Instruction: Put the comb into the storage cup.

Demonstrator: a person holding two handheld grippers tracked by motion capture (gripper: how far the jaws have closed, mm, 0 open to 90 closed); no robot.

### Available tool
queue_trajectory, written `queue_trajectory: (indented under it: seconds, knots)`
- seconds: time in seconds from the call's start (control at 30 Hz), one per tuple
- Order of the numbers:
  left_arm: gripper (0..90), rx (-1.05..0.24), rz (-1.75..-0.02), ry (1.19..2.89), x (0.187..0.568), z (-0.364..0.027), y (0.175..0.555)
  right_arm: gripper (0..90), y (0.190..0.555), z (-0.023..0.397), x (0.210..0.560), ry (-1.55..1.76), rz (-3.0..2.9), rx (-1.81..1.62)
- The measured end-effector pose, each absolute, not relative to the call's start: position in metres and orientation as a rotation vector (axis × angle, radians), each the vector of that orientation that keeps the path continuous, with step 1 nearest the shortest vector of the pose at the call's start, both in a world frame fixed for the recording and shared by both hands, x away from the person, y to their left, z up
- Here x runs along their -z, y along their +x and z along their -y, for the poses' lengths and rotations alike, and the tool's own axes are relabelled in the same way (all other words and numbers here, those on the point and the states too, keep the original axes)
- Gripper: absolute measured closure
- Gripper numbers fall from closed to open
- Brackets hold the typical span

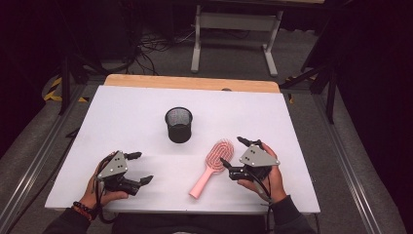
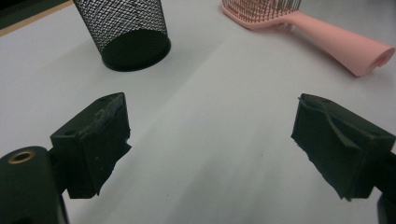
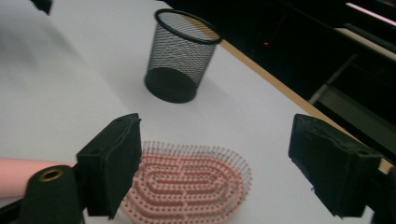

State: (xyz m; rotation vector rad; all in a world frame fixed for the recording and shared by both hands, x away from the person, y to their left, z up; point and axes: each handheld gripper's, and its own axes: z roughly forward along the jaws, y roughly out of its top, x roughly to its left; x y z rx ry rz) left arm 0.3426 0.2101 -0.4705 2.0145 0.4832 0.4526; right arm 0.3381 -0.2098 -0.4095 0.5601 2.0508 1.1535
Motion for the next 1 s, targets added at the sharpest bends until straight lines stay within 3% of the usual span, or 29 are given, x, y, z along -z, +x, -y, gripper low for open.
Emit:
queue_trajectory:
  seconds: [0.2, 0.53, 0.63, 0.87, 1.0]
  knots:
    - [12.2, -0.465, -0.519, 2.004, 0.469, -0.212, 0.342, 9.4, 0.325, 0.228, 0.418, 0.638, -1.914, -1.151]
    - [14.9, -0.436, -0.605, 2.053, 0.458, -0.196, 0.351, 8.8, 0.315, 0.242, 0.426, 0.661, -1.827, -1.131]
    - [19.0, -0.468, -0.678, 2.134, 0.458, -0.187, 0.355, 9.0, 0.316, 0.243, 0.428, 0.667, -1.827, -1.098]
    - [19.1, -0.329, -0.815, 2.179, 0.451, -0.171, 0.365, 9.3, 0.319, 0.244, 0.431, 0.672, -1.822, -1.043]
    - [16.7, -0.3, -0.802, 2.204, 0.445, -0.155, 0.364, 9.3, 0.321, 0.246, 0.432, 0.685, -1.821, -1.04]
